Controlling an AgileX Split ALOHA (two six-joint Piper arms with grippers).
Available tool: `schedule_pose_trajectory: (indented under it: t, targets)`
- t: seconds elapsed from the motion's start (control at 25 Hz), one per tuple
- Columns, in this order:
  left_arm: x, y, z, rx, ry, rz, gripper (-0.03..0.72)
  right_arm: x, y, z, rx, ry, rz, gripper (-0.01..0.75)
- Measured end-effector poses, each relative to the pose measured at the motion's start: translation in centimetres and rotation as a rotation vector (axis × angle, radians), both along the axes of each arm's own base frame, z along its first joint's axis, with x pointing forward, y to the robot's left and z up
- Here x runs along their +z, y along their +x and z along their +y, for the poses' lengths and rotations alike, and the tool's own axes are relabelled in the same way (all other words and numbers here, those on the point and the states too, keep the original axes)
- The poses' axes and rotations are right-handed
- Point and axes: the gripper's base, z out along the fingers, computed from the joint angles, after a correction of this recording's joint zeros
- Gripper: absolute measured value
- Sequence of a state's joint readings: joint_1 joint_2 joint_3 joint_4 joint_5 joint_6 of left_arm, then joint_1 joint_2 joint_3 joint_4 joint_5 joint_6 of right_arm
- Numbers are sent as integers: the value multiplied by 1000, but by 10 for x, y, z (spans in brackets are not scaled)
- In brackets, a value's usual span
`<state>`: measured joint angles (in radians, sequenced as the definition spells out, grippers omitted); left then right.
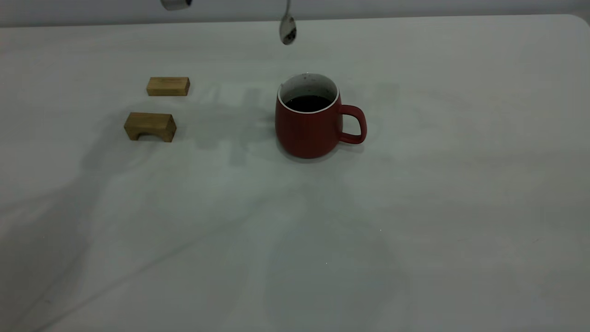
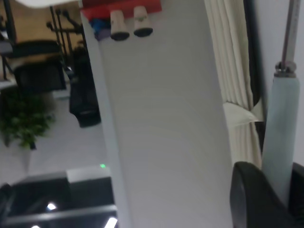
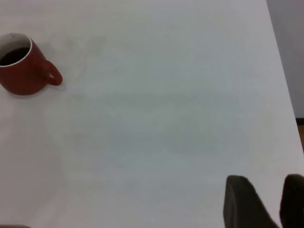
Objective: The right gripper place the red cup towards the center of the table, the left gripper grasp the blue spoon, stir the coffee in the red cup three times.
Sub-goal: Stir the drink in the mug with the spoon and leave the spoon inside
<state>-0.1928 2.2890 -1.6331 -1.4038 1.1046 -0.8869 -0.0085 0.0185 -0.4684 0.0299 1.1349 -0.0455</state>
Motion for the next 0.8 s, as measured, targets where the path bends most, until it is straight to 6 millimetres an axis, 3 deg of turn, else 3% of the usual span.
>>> schedule_pose_trajectory:
  t: [0.48, 0.68, 0.8]
  targets:
    - [-75, 2, -12, 54, 0, 212, 157, 0, 0, 0, 0, -1, 0, 237]
    - [-113, 3, -12, 55, 8, 115, 157, 0, 0, 0, 0, -1, 0, 237]
    - [-124, 6, -13, 85, -48, 27, 157, 0, 0, 0, 0, -1, 0, 237]
